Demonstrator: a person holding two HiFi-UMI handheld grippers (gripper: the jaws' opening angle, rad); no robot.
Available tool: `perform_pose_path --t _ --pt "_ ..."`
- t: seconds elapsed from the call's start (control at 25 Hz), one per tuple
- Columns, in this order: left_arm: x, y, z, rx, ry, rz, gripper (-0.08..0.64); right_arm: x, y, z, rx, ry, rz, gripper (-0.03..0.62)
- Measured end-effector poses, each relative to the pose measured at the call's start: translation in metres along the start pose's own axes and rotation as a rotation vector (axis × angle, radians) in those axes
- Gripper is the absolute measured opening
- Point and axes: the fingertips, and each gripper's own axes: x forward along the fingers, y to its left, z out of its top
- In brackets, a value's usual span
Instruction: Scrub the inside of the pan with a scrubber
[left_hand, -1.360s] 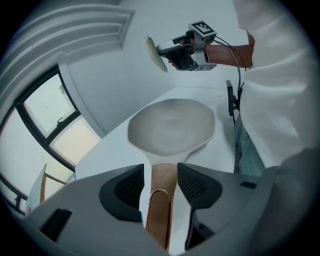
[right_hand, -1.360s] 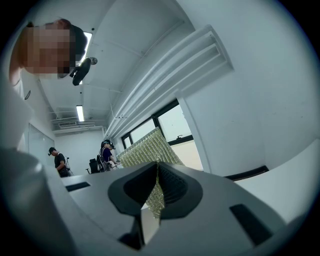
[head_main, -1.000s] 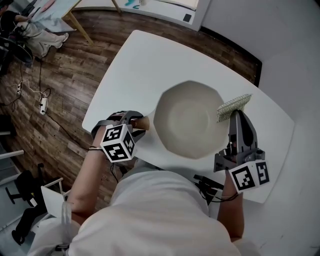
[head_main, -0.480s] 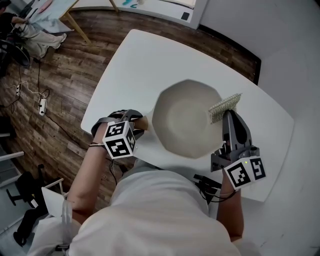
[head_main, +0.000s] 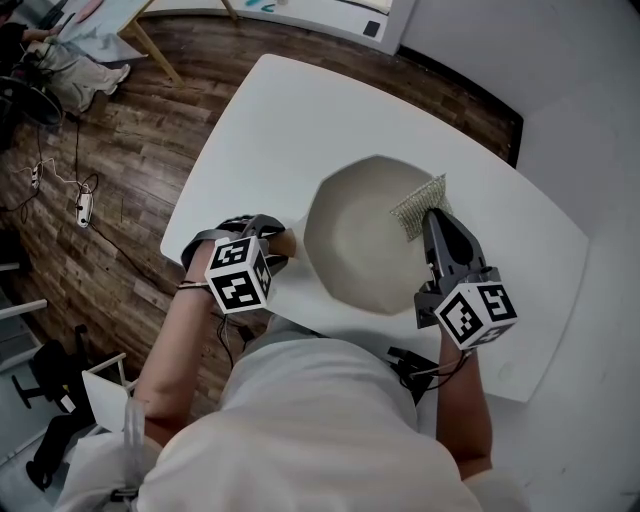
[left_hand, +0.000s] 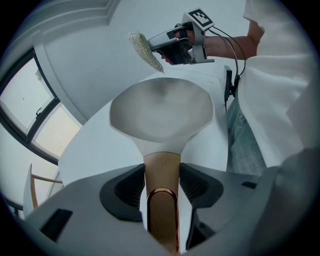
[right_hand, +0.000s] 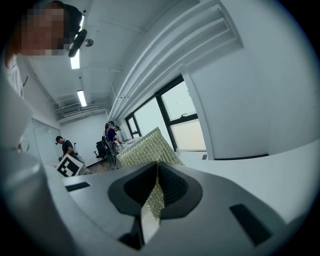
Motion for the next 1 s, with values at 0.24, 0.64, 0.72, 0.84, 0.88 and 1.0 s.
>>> perform_pose_path --t 0.24,0.64,0.72,0.84,0.88,1.0 --pt "-0.001 0.0 0.001 0.003 0.007 0.006 0.218 0.022 0.002 -0.026 0.008 0.1 0.018 0.028" --pt "-0.001 0.002 0.0 0.011 0.026 -0.001 0.219 0.061 0.002 -0.083 -0.046 0.308 0.039 0.028" --pt "-0.002 0.003 -0.001 0.013 0.031 -0.001 0.219 0.066 0.002 -0.098 -0.058 0.363 0.048 0.028" --pt "-0.003 0.003 0.0 0.016 0.031 -0.002 0.219 0.07 -0.001 -0.118 -0.052 0.423 0.051 0.028" --pt "-0.002 0.004 0.0 0.016 0.031 -0.001 0.219 0.071 -0.002 -0.123 -0.056 0.439 0.049 0.028" --pt "-0.003 0.005 0.0 0.019 0.036 0.003 0.219 0.075 -0.005 -0.135 -0.084 0.489 0.044 0.028"
